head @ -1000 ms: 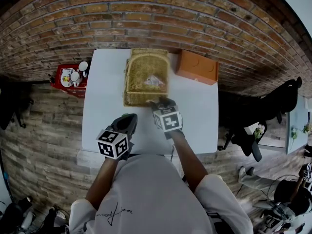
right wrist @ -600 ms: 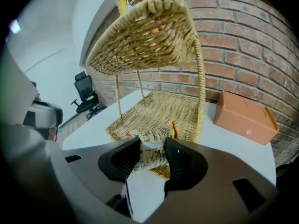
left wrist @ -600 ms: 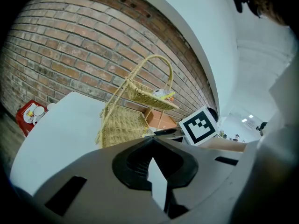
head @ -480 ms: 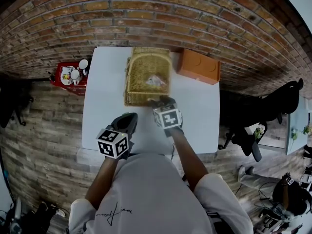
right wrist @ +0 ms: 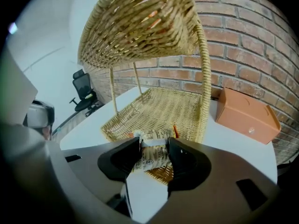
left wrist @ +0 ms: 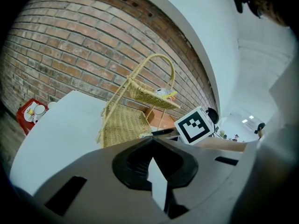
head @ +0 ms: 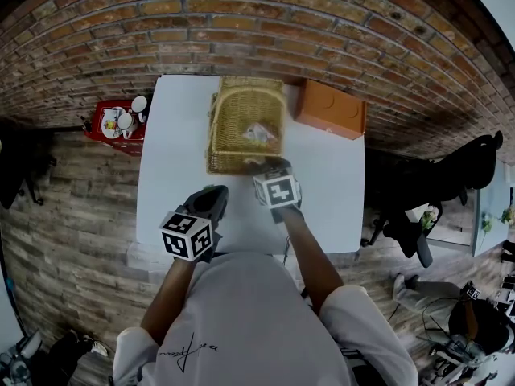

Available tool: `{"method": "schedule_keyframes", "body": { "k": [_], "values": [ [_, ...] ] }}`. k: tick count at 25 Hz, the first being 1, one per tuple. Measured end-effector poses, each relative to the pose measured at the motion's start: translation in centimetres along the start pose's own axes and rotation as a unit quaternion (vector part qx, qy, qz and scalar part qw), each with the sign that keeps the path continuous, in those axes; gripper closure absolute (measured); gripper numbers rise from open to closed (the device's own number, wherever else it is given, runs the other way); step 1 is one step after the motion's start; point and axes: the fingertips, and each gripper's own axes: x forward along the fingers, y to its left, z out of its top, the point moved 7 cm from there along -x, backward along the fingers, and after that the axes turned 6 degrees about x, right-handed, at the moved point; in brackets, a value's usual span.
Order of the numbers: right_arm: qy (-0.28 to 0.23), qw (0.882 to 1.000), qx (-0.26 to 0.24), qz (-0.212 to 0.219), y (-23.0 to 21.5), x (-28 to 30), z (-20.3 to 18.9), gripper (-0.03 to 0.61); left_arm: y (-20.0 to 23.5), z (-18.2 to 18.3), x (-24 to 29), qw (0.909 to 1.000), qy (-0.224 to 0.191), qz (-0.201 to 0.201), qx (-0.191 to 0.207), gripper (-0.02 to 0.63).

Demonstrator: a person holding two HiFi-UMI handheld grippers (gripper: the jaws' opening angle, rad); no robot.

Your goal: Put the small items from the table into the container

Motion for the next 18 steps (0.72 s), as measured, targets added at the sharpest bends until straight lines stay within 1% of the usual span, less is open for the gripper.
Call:
{"method": "schedule_keyframes", "body": {
  "k": [4,11,18],
  "values": [
    [0.004,1.000,0.003,0.003,0.1,-0.1,-0.2,0.390,0.0,0.0,-0.1,1.0000,-0.001,0.001,-0.001,0.604],
    [-0.010,1.000,0.003,-0.005,0.1,-0.8,-0.2,0.390,0.1,0.1,-0.2,1.0000,-0.005,0.003,0.000,0.604],
    [-0.026,1.000,0.008,-0.001,0.3,-1.8,-0.2,0.391,-0.5,0.4,0.1,0.9999,-0.011,-0.001,0.005,0.604]
  ]
}}
